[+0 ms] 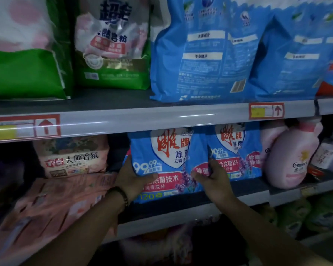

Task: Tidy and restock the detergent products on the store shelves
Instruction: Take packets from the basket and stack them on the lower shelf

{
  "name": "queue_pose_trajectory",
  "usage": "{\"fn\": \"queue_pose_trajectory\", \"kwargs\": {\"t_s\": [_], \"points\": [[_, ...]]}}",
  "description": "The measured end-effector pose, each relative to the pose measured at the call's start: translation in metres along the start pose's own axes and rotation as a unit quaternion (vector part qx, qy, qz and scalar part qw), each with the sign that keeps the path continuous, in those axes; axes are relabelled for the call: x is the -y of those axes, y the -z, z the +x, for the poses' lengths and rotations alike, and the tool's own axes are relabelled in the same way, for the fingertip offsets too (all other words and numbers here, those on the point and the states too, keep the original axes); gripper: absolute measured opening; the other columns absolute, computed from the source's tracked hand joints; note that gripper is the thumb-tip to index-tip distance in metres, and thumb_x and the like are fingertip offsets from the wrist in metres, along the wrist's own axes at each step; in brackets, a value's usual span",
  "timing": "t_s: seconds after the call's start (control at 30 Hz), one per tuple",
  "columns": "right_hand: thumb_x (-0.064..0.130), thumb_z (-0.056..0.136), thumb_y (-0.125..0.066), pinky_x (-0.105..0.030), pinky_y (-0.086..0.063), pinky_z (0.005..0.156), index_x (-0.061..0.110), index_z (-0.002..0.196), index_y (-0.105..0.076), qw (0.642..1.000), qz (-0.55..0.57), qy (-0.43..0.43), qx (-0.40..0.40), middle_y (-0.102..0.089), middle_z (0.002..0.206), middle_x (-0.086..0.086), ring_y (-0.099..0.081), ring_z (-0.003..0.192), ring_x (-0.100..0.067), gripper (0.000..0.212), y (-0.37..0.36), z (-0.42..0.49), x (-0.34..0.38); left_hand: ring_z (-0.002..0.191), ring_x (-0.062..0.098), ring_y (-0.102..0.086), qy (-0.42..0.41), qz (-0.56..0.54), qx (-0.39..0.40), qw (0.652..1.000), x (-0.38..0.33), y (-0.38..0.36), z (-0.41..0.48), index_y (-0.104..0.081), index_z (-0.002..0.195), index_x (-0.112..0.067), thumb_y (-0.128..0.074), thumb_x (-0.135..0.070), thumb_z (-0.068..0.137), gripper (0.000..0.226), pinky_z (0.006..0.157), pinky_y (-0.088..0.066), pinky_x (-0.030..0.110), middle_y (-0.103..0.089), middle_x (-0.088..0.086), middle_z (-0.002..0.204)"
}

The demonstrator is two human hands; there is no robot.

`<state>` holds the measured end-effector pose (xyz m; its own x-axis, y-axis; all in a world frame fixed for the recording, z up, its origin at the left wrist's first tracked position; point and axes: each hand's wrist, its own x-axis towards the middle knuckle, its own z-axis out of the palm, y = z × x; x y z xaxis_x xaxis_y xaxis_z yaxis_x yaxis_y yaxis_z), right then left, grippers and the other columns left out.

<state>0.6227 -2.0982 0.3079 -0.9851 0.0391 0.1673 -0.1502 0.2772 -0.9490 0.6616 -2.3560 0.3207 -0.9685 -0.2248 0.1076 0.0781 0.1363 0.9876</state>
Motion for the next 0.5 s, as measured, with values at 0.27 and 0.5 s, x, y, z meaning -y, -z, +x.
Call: {"fn": "queue_pose_trajectory", "kwargs": {"t_s": [0.27, 0.5], "points": [[0.024, 0.099, -0.074, -0.036, -0.054, 0.077, 0.011, 0.124, -0.054, 0.984, -0.167, -0.017, -0.051, -0.065, 0.107, -0.007, -0.063, 0.094, -0.026, 0.035, -0.038, 0.021, -0.024, 0.099, 0.018, -0.071, 0.038, 0.146, -0.058, 0.987, 0.032, -0.007, 0.038, -0.058, 0.122, -0.018, -0.086, -0.031, 0.082, 0.05, 0.091, -0.057, 0.035, -0.074, 0.0, 0.114], [0.025, 0.092, -0.08, -0.049, -0.054, 0.104, 0.015, 0.14, -0.044, 0.974, -0.166, 0.011, -0.152, -0.048, 0.137, -0.01, -0.052, 0.126, -0.029, 0.061, -0.048, -0.007, -0.019, 0.095, 0.022, -0.063, 0.045, 0.156, -0.15, 0.975, 0.016, -0.014, 0.02, -0.05, 0.113, -0.018, -0.087, -0.025, 0.08, 0.05, 0.083, -0.047, 0.027, -0.064, 0.001, 0.106]]}}
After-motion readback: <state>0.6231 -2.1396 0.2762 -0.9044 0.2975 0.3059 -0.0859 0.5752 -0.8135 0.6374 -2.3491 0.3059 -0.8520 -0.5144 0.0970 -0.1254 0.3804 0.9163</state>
